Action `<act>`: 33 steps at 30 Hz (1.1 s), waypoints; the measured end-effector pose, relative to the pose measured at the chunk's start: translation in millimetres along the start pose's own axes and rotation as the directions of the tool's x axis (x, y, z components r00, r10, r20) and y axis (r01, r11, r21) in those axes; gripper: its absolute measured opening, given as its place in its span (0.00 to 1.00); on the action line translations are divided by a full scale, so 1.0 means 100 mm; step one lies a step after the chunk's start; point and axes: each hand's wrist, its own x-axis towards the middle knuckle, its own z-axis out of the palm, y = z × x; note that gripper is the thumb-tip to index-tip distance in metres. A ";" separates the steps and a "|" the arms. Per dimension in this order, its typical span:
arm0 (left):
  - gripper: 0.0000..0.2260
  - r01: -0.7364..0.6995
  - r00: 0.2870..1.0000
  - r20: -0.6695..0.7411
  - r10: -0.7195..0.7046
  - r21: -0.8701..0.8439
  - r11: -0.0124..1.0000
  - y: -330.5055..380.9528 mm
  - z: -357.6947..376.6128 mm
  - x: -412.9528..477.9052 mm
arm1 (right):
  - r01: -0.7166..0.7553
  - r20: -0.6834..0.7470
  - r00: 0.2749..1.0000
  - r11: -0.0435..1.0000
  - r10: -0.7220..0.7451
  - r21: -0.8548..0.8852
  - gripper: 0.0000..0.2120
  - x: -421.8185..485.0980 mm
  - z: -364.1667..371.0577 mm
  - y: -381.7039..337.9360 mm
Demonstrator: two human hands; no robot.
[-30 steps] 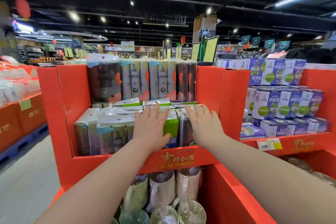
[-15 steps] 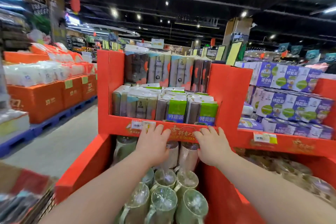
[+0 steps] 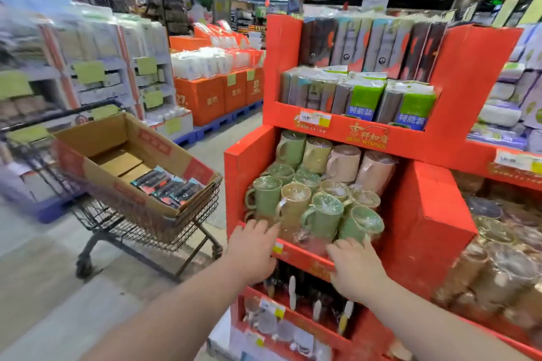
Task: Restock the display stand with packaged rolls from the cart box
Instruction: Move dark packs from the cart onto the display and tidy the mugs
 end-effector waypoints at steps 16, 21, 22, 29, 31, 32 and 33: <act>0.23 0.497 0.840 0.287 -0.460 -0.071 0.865 -1.69 0.92 -2.01 | 0.365 0.206 0.909 0.930 -0.363 0.029 0.19 0.37 0.36 -2.20; 0.26 0.577 0.781 0.334 -0.527 -0.065 0.814 -2.57 1.08 -2.45 | 0.412 0.135 0.898 0.908 -0.419 0.076 0.20 0.95 0.02 -3.23; 0.25 0.589 0.770 0.342 -0.539 -0.056 0.806 -2.76 1.11 -2.51 | 0.418 0.113 0.897 0.903 -0.427 0.097 0.17 1.05 -0.05 -3.42; 0.25 0.609 0.737 0.393 -0.550 -0.035 0.792 -3.69 1.22 -2.63 | 0.396 0.063 0.911 0.908 -0.407 0.136 0.11 1.68 -0.35 -4.29; 0.24 0.602 0.743 0.392 -0.542 -0.038 0.798 -3.90 1.24 -2.56 | 0.379 0.075 0.917 0.914 -0.392 0.145 0.14 1.84 -0.34 -4.40; 0.25 0.598 0.748 0.389 -0.538 -0.042 0.800 -4.00 1.24 -2.51 | 0.375 0.087 0.917 0.915 -0.390 0.153 0.15 1.91 -0.31 -4.45; 0.25 0.595 0.752 0.386 -0.535 -0.045 0.803 -4.10 1.24 -2.43 | 0.373 0.102 0.915 0.914 -0.391 0.158 0.15 1.99 -0.27 -4.48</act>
